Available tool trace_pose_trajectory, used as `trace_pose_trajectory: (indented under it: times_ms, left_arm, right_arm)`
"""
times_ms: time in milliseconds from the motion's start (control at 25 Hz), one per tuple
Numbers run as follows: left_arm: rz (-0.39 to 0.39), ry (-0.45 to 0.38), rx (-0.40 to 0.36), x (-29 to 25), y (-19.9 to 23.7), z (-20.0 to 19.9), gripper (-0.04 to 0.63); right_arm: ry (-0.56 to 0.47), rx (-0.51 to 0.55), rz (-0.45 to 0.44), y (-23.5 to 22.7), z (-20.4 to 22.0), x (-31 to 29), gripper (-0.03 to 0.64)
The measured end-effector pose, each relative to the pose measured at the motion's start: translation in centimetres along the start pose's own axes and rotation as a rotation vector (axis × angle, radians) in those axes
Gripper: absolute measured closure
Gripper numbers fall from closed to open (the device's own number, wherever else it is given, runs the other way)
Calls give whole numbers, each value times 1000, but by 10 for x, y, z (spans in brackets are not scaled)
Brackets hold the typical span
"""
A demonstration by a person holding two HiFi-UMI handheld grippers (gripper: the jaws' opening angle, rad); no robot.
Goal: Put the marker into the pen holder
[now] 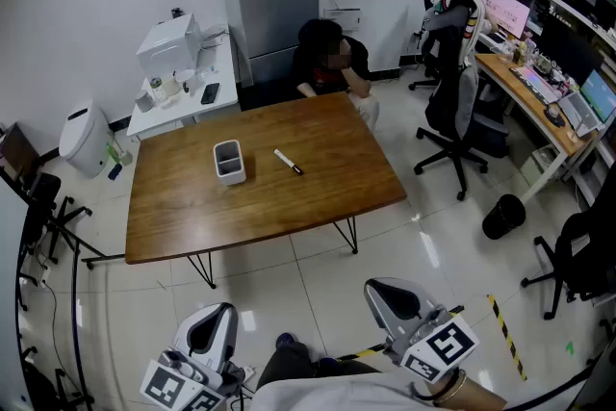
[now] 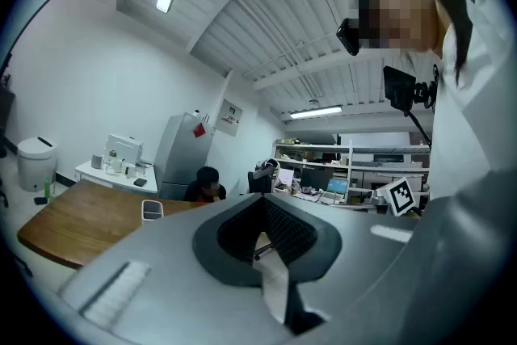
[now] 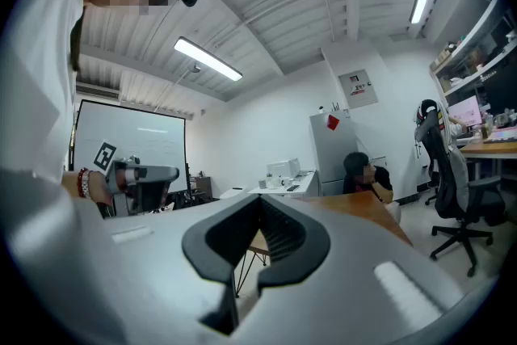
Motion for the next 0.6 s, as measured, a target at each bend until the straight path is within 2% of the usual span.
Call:
trace_pose_trajectory:
  times_ms: [200, 360, 600]
  left_arm:
    - [16, 9, 10, -10, 19, 0, 601]
    - [27, 4, 47, -18, 62, -18, 601]
    - [18, 5, 27, -14, 108, -44, 601]
  right_arm:
    - [2, -17, -12, 0, -3, -28, 623]
    - [10, -24, 7, 3, -10, -78, 623]
    - [-8, -5, 8, 14, -29, -128, 623]
Point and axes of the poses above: the fingertips, and each gripper's own axes: x backward along the fingers, y to its left, z out of its underside, the point moved 4 cm from there along x, backward along the fingers, and after that the axes turned 10 degrees about x, right-handed, at the moved point
